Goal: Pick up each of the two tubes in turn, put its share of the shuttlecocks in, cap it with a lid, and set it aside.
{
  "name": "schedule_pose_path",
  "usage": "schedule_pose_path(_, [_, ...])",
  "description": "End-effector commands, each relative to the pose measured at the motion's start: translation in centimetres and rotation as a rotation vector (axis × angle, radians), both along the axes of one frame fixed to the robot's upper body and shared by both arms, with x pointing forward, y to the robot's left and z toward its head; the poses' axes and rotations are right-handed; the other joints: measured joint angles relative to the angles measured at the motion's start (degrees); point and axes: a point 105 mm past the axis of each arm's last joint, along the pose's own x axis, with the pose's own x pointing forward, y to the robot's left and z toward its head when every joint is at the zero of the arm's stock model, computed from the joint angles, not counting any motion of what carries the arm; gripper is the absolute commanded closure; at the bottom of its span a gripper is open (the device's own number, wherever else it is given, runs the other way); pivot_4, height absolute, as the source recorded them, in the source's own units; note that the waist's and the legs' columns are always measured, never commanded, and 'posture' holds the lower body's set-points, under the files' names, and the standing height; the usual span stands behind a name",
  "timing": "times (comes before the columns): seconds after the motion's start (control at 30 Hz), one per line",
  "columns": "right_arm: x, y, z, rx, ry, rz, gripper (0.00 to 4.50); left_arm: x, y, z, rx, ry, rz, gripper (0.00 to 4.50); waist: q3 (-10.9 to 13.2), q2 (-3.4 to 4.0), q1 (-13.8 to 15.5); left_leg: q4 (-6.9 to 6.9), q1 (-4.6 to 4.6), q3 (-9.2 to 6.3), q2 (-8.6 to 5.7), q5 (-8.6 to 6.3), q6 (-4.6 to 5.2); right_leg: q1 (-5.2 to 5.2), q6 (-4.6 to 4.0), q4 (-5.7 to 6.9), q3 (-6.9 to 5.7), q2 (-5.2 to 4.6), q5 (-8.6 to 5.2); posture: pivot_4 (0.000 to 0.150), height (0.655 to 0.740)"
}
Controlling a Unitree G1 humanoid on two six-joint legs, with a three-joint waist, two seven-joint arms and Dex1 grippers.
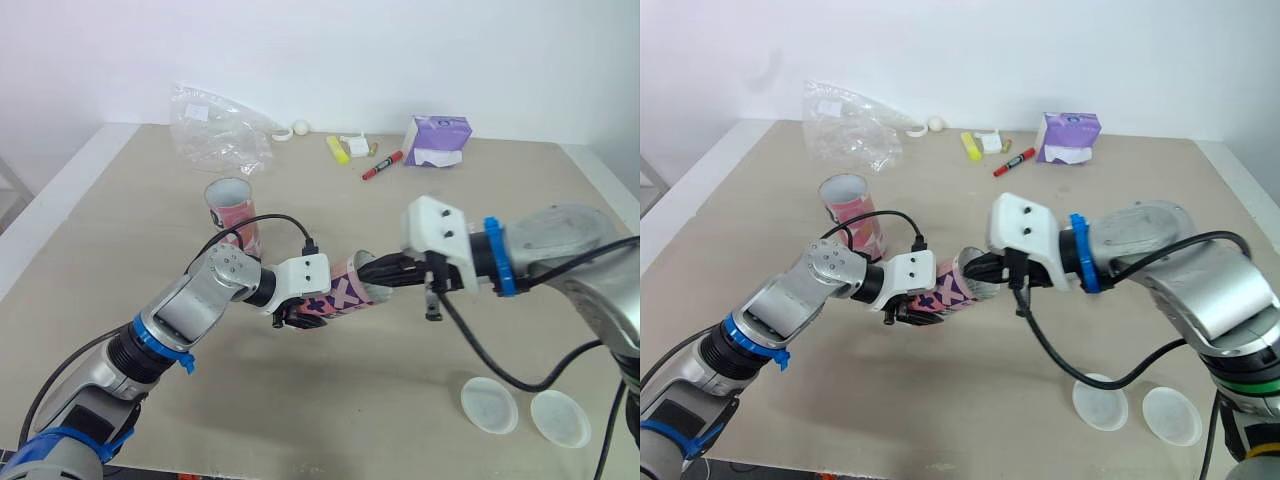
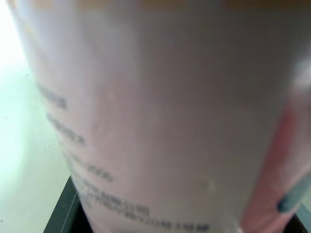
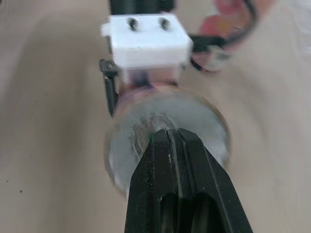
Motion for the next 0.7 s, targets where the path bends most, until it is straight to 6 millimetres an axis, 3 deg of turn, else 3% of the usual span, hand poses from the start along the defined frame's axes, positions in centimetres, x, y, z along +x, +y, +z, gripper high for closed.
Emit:
schedule_pose_path(0.03, [-0.3,1.6,-0.4,-0.078,-0.034,0.069,4.47,-0.8,-0.3,-1.6,0.021,0.075,-0.019,2.13,0.00,0.00,0.00,0.01,0.00,0.00,-0.02,0.00,0.00,0.00,0.00,0.00,0.00,-0.02,0.00,0.150,0.7400])
schedule_pose_path(0.3, [2.1,4.3,-4.6,-0.313,-0.047,0.121,4.47,-0.7,-0.7,-1.6,0.007,0.075,-0.019,2.13,-0.06,0.05,-0.19,0.16,-0.02,-0.11,-0.06,0.03,-0.03,0.01,0.00,0.10,-0.12,-0.03,0.00,0.150,0.7400])
schedule_pose_path(0.5, [2.9,6.3,-5.4,-0.329,-0.023,0.174,4.47,-0.6,-0.7,-1.6,0.000,0.071,-0.013,2.13,-0.20,0.00,-0.80,0.15,0.67,-0.12,0.13,0.10,-0.04,0.54,-0.24,0.15,-0.17,0.20,0.17,0.150,0.7400])
schedule_pose_path(0.7, [2.5,6.8,-6.1,-0.286,0.053,0.203,4.47,-0.5,-0.7,-1.5,-0.011,0.069,0.000,2.13,-0.25,0.07,-1.55,0.14,1.20,-0.20,0.52,0.27,-0.20,1.00,-0.46,0.16,-0.17,0.68,0.27,0.150,0.7400])
